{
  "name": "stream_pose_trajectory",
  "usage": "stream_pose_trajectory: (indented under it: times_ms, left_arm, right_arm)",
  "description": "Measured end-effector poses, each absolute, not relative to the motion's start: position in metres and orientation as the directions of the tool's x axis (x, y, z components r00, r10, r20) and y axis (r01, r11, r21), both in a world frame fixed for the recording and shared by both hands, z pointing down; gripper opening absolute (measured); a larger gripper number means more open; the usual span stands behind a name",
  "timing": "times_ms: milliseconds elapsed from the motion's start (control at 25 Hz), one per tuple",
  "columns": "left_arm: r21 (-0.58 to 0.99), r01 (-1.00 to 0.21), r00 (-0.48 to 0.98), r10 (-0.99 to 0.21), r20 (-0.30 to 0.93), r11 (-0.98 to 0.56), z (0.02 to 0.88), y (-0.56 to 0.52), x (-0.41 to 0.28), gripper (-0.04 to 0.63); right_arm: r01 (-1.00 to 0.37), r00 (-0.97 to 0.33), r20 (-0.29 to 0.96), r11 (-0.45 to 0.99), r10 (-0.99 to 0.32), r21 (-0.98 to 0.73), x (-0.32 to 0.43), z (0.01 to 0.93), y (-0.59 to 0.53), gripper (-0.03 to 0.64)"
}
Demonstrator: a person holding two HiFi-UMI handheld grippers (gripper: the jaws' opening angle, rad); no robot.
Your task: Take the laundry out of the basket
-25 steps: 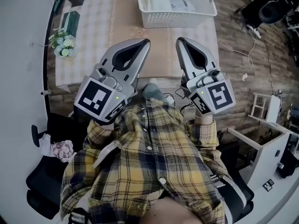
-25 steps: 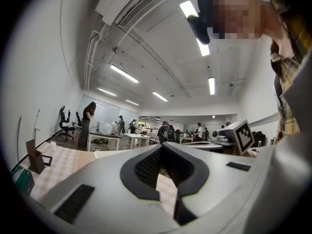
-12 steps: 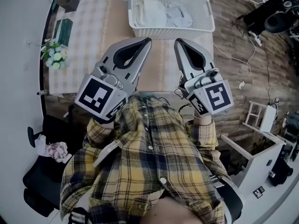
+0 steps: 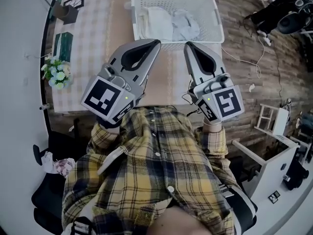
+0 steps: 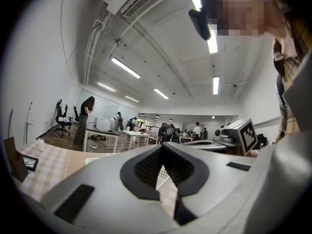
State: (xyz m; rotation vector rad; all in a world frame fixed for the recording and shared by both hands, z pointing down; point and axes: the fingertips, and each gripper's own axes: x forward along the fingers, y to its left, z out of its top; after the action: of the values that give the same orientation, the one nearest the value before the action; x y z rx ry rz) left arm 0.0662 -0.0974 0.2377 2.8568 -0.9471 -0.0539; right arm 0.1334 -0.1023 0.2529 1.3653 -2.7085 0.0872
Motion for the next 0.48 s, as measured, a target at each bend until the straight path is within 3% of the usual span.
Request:
stream_pose_trajectory:
  times_ms: [480]
  left_arm:
    - [0.13, -0.622, 0.783, -0.614, 0.096, -0.772, 0.255, -0.142, 0.069, 0.007]
  right_arm:
    - [-0.798, -0.597, 0.155, 0.603, -0.787, -0.006, 0.14, 0.263, -0.148, 0.002]
